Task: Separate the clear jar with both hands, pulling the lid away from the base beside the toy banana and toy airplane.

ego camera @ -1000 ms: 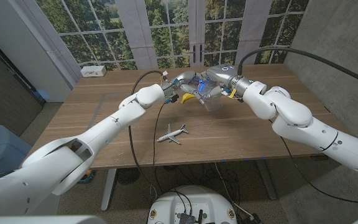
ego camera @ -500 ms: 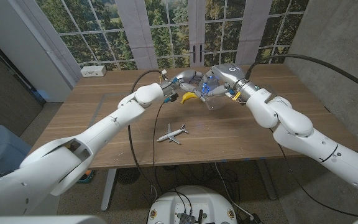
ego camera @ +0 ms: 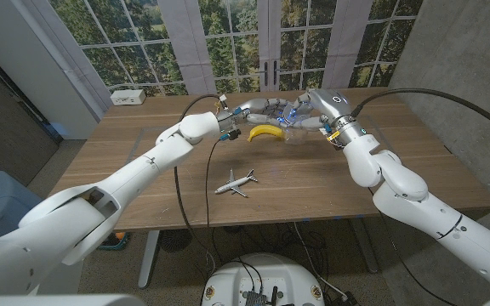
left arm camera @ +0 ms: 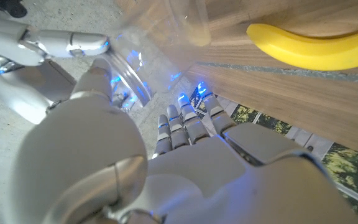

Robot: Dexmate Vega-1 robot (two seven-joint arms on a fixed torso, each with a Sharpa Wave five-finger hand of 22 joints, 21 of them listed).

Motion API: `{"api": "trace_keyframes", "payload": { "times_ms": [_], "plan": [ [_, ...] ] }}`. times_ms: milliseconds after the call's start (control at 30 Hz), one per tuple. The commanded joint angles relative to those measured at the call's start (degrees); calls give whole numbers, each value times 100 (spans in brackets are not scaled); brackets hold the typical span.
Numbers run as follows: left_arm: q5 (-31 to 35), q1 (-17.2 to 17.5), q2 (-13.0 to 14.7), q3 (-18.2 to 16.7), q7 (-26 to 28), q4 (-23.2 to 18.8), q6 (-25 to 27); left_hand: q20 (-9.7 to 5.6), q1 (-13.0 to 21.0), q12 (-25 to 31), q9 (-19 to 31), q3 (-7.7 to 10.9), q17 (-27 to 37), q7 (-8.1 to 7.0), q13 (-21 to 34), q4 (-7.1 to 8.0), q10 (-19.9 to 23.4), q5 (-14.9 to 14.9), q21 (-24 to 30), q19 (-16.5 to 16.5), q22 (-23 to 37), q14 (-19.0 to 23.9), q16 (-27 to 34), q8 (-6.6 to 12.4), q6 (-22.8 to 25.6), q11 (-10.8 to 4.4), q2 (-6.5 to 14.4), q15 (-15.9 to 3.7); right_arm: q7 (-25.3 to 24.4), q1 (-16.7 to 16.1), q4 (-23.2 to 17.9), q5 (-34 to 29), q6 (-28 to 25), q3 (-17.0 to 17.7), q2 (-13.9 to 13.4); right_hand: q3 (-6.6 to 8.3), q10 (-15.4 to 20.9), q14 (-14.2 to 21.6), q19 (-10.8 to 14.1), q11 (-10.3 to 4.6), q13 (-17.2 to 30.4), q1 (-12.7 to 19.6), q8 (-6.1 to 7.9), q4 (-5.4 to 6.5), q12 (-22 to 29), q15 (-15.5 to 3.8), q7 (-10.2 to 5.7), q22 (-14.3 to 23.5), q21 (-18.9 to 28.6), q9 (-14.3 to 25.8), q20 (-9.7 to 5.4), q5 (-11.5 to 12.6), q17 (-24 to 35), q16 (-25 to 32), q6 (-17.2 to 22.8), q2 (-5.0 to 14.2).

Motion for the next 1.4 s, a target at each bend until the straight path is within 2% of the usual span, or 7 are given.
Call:
{"api": "trace_keyframes", "payload": {
  "times_ms": [33, 400, 833, 967, 1067, 1167, 1400],
  "plan": [
    [443, 28, 176, 57, 23, -249, -25, 3, 6, 0, -52, -16, -75, 27, -81, -21, -156, -146, -79, -75, 10, -91, 22, -100, -138, 23, -136, -237, -718, -322, 4, 899, 79, 430, 310, 14, 1549, 383, 137, -1498, 30, 1374, -11, -5, -13, -1198, 41, 26, 41, -3, -368, 39, 22, 27, -9, 1349],
    [1368, 174, 298, 91, 694, -706, 18, 73, -72, -30, -347, 11, -601, 93, -599, -158, -1288, -945, -522, -378, -8, -1150, -46, -419, -1064, 119, -307, 106, -884, -328, 7, 1676, 388, 552, 450, 43, 1605, 502, 142, -1473, 5, 1375, -18, -36, -56, -1176, 94, 12, 92, -11, -234, 16, 58, 42, 6, 1326],
    [1136, 507, -276, -137, 1720, -49, -735, -72, -163, 283, -450, 153, -882, 161, -928, -106, -441, -976, -526, 107, 7, -358, 259, -158, -528, 327, -64, 8, -641, -328, 11, 2813, 973, 631, 519, 88, 1664, 569, 111, -1487, -35, 1330, -50, -43, -121, -1150, 180, -7, 134, -18, -152, -24, 78, 13, -27, 1309],
    [1205, 712, -461, -259, 2280, -19, -839, -100, -88, 512, -446, 350, -961, 139, -1184, -159, 682, -870, -547, 416, 17, 294, 414, 237, 479, -61, 166, -248, -602, -314, 48, 3003, 1090, 617, 509, 102, 1690, 576, 89, -1493, -45, 1325, -58, -55, -137, -1156, 184, -13, 142, -19, -139, -40, 83, -1, -32, 1291],
    [1366, 873, -636, -373, 2881, 34, -973, -299, 414, 1229, -199, 900, -934, -142, -1290, -293, 3322, -665, -450, 1105, 31, 1565, 746, 1314, 2468, -891, 588, -943, -634, -309, 59, 3041, 1093, 613, 492, 109, 1702, 584, 77, -1492, -48, 1324, -61, -62, -143, -1160, 187, -17, 146, -20, -132, -48, 87, -7, -32, 1283],
    [1551, 989, -664, -431, 3214, -117, -805, -753, 1416, 1950, 181, 1384, -733, -284, -867, -390, 5165, -510, -179, 1719, 76, 2760, 1219, 2349, 4053, -1032, 813, -1154, -655, -328, 46, 3111, 1063, 646, 470, 116, 1711, 591, 62, -1490, -52, 1322, -66, -66, -151, -1163, 201, -19, 148, -21, -128, -55, 91, -11, -40, 1280],
    [1688, 1025, -580, -408, 3297, -302, -593, -915, 1617, 1987, 220, 1386, -581, -310, -721, -343, 5324, -503, -40, 1891, 104, 3069, 1401, 2506, 4346, -1004, 749, -1161, -644, -356, -25, 3151, 965, 662, 348, 138, 1726, 610, 8, -1480, -60, 1313, -94, -71, -174, -1167, 237, -27, 152, -20, -104, -80, 105, -24, -91, 1281]
  ]
}}
